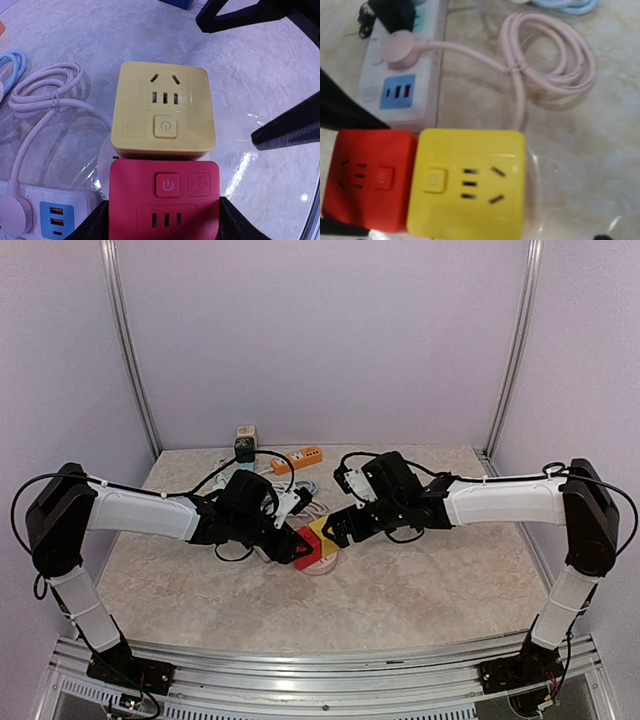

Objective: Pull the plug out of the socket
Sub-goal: Remove the plug from the socket.

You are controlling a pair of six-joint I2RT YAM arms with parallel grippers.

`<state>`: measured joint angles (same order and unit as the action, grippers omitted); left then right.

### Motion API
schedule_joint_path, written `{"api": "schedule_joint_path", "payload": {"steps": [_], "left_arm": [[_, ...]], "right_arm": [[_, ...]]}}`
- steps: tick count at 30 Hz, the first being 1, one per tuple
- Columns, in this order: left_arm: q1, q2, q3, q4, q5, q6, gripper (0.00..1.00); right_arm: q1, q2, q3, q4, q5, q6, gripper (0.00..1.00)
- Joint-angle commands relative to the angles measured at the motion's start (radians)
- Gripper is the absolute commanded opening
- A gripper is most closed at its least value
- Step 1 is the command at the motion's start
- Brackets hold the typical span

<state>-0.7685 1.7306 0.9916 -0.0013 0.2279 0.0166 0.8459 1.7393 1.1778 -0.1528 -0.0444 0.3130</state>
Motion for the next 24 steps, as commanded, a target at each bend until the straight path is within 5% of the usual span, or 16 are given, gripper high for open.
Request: {"api": "schedule_joint_path", "payload": {"steps": [1,24], "left_arm": [[-0.012,0.018,-0.004,-0.035,0.018,0.02,0.35],[-0.012,0.023,0.007,-0.042,0.037,0.029,0.29]], "right_arm": [[0.026,0.055,0.035,-0.026,0.001,-0.03,0.96],[0.054,0.124,0.083,-0.053,0.152,-0.049,0.84]]}}
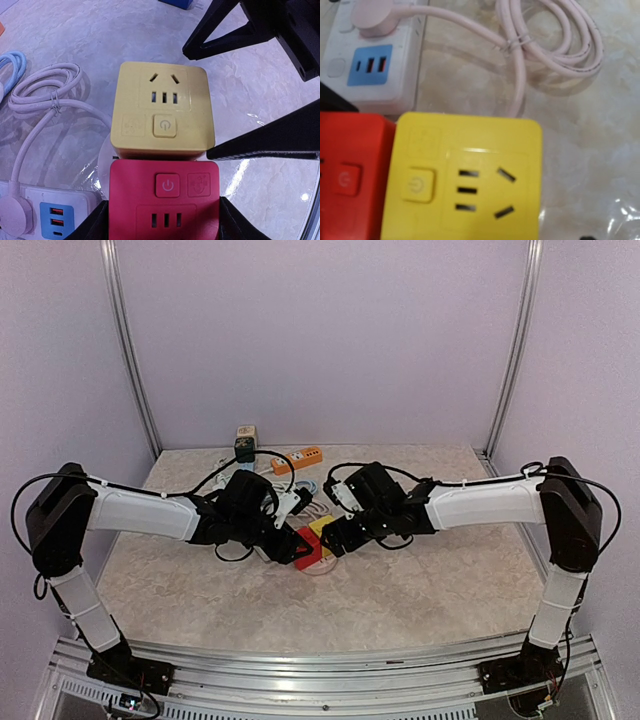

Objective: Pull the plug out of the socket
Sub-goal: Remove the plug from the socket.

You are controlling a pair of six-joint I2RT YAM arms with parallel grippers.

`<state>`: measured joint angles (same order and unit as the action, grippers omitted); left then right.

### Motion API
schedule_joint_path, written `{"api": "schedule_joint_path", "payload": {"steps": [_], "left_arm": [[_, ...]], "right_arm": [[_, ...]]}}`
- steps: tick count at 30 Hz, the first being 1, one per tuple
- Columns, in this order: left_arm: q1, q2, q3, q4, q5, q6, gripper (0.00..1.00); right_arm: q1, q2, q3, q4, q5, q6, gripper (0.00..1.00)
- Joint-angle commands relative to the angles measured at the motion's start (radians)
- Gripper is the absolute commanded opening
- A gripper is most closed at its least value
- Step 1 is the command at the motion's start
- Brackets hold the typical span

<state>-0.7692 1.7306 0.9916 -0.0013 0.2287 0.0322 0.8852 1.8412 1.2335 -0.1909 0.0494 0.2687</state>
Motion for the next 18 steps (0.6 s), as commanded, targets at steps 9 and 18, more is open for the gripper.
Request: {"api": "schedule_joint_path", "payload": {"steps": [9,18], "left_arm": [[-0.012,0.023,0.005,-0.037,0.046,0.018,0.29],[-0.012,0.025,0.004,-0.037,0.045,0.02,0.28]], "right_arm": [[0.025,0.058,0.056,-0.031,0.084,-0.005,0.76],[0.025,0.065,0.055,-0.02,0.082,0.006,0.64]]}}
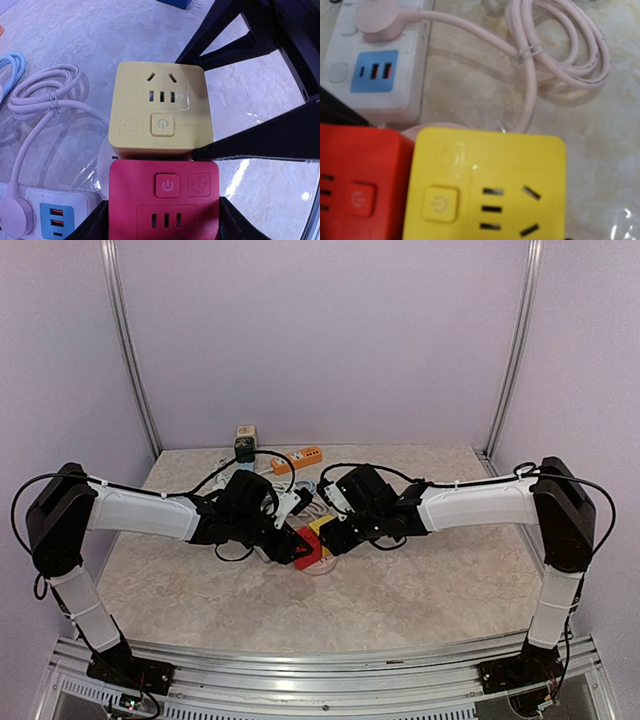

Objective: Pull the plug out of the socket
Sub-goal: Remove the plug from the socket.

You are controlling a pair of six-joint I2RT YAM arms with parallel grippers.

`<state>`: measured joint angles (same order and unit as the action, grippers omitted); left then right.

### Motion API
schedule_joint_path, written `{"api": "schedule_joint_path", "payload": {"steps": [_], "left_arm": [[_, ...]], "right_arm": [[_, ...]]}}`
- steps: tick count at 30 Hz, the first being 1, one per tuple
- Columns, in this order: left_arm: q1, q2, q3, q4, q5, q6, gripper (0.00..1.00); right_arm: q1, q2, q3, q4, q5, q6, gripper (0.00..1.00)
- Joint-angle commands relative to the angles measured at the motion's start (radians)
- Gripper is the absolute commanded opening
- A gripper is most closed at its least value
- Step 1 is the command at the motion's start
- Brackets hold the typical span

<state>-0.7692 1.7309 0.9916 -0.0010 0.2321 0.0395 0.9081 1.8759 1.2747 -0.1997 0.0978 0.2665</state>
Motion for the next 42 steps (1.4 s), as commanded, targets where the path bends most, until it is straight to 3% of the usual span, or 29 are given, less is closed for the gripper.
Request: {"api": "schedule_joint_path", "payload": {"steps": [1,15,25,42], "left_arm": [[-0.011,0.025,0.004,-0.037,0.04,0.013,0.28],[-0.012,0.017,-0.026,-0.037,0.028,0.006,0.27],[-0.012,0.004,-0.052,-0.03,0.022,-0.003,0.27],[-0.011,0.029,-0.036,-0.014,0.029,-0.008,0.25]], "right_arm": [[0.003,0.031,0.012,-0.008,0.031,0.013,0.61],[-0.004,0.009,-0.016,0.023,0.043,0.074,0.01],[-0.043,-0.021,-0.069,0.084,-0.027,0.129,0.0],[0.007,-0.035,-0.069,0.09,0.058,0.063,0.0]]}}
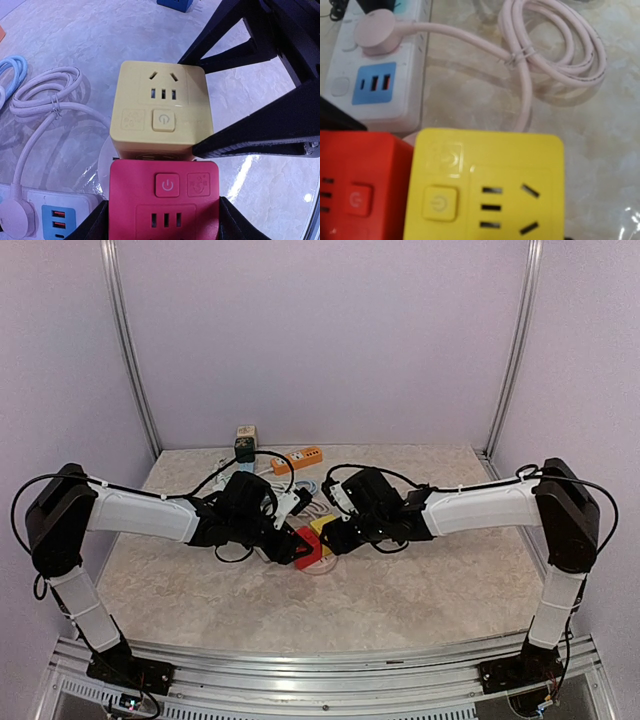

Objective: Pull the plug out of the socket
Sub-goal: Remove the plug from the socket.

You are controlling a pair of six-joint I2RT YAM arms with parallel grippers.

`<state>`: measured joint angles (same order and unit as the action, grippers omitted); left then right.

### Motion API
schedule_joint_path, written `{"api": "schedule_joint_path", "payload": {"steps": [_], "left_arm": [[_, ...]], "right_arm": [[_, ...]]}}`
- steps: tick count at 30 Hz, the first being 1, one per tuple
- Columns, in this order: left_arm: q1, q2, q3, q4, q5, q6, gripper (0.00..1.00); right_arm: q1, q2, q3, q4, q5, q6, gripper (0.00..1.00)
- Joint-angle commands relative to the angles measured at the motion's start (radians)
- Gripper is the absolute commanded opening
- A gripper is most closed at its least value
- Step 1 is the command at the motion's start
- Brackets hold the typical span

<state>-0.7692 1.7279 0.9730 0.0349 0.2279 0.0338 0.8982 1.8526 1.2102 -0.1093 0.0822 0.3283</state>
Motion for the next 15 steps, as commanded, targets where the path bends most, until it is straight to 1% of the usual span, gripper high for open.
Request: {"api": "schedule_joint_path", "payload": {"steps": [1,9,15], "left_arm": [[-0.011,0.034,-0.017,-0.05,0.034,-0.002,0.25],[-0.011,0.039,-0.017,-0.046,0.035,-0.004,0.24],[-0.011,0.04,-0.016,-0.045,0.037,-0.005,0.24]], "right_arm": [[0.025,-0.007,0.0,-0.005,0.084,-0.004,0.0],[0.089,0.011,0.045,-0.049,0.216,-0.048,0.0],[0.098,0.019,0.058,-0.067,0.242,-0.043,0.0]]}}
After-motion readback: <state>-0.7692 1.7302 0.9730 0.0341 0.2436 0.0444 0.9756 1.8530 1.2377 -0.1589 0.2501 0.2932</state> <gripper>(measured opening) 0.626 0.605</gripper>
